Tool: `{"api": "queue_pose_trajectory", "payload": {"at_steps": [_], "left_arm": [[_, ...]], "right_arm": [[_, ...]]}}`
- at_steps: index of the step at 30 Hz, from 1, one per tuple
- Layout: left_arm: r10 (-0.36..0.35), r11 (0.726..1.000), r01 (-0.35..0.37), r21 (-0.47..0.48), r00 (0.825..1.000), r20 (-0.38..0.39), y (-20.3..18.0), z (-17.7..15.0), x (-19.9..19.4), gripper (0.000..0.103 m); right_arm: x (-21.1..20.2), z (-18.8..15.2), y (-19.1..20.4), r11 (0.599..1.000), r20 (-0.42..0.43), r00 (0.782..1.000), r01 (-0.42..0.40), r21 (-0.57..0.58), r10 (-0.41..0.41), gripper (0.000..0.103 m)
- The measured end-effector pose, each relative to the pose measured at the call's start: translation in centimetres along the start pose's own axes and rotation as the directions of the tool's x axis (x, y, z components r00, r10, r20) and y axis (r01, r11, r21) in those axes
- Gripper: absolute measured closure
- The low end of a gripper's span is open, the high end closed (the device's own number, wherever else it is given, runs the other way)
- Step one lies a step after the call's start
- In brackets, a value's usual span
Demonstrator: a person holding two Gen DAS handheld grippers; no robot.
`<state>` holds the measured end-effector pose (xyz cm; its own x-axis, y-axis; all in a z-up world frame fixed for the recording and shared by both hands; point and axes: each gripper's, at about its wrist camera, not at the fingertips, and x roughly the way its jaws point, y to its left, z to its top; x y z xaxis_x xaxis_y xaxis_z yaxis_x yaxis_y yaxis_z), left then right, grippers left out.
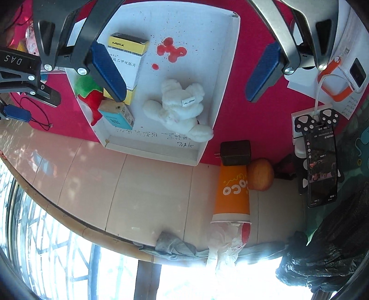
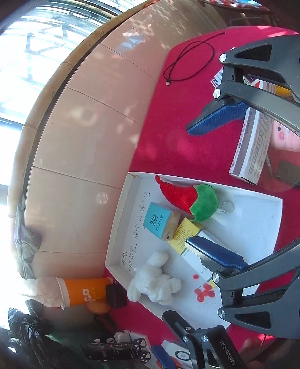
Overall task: Organize objects
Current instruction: 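Withdraw both open tools from the tray back over the table, then grasp the yellow BAMBOO LOVE tissue pack with the right tool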
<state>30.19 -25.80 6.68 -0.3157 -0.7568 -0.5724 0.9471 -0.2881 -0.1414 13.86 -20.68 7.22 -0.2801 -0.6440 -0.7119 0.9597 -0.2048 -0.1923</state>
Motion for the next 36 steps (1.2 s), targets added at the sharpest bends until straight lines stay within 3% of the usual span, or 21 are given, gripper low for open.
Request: {"api": "queue_pose_trajectory", "payload": {"at_steps": [3, 5, 10, 15, 19, 22, 24, 29, 32, 35, 36], "left_arm": [[-0.034, 0.999, 0.034, 0.028, 0.999, -0.014, -1.0, -1.3, -1.2, 0.0], [-0.064, 0.997, 0.064, 0.049, 0.998, -0.012, -2.0, -2.0, -2.2, 0.0], [-0.134, 0.983, 0.133, 0.124, 0.991, -0.001, -5.7, -3.0, -4.1, 0.0], [-0.2, 0.948, 0.202, 0.247, 0.979, -0.03, -10.5, -4.3, -4.8, 0.0], [-0.28, 0.906, 0.307, 0.292, 0.951, -0.131, -13.6, -6.1, -4.4, 0.0], [-0.316, 0.878, 0.366, 0.308, 0.927, -0.203, -15.4, -7.6, -3.9, 0.0], [-0.322, 0.86, 0.383, 0.337, 0.92, -0.224, -16.4, -8.2, -3.9, 0.0], [-0.321, 0.812, 0.383, 0.441, 0.923, -0.211, -18.2, -7.6, -3.5, 0.0], [-0.306, 0.76, 0.373, 0.532, 0.928, -0.214, -19.7, -6.3, -2.1, 0.0], [-0.265, 0.707, 0.357, 0.611, 0.934, -0.239, -21.4, -5.6, -0.4, 0.0], [-0.258, 0.684, 0.366, 0.631, 0.931, -0.26, -21.9, -5.5, 0.1, 0.0]], "right_arm": [[-1.1, -2.4, -1.0, 0.996, -0.075, 0.993, -0.091, 0.02, 0.092, 0.013], [-2.2, -4.4, -1.6, 0.996, -0.089, 0.992, -0.093, -0.005, 0.092, 0.013], [-5.2, -9.1, -5.1, 0.997, -0.011, 0.998, 0.068, -0.035, -0.068, 0.013], [-6.8, -11.8, -13.5, 0.971, -0.007, 0.985, 0.171, 0.169, -0.172, 0.013], [-6.4, -14.6, -19.4, 0.932, -0.068, 0.984, 0.178, 0.315, -0.165, 0.013], [-5.8, -16.8, -21.6, 0.919, -0.075, 0.992, 0.12, 0.376, -0.099, 0.013], [-5.3, -17.9, -22.1, 0.916, -0.071, 0.994, 0.103, 0.388, -0.082, 0.013], [-4.1, -19.1, -22.6, 0.927, -0.044, 0.999, 0.046, 0.372, -0.032, 0.013], [-2.2, -18.6, -21.7, 0.96, -0.061, 0.998, 0.036, 0.276, -0.02, 0.014], [-0.3, -18.3, -21.2, 0.97, -0.091, 0.996, -0.003, 0.243, 0.026, 0.028], [0.1, -18.2, -21.2, 0.967, -0.083, 0.995, -0.034, 0.253, 0.057, 0.028]]}}
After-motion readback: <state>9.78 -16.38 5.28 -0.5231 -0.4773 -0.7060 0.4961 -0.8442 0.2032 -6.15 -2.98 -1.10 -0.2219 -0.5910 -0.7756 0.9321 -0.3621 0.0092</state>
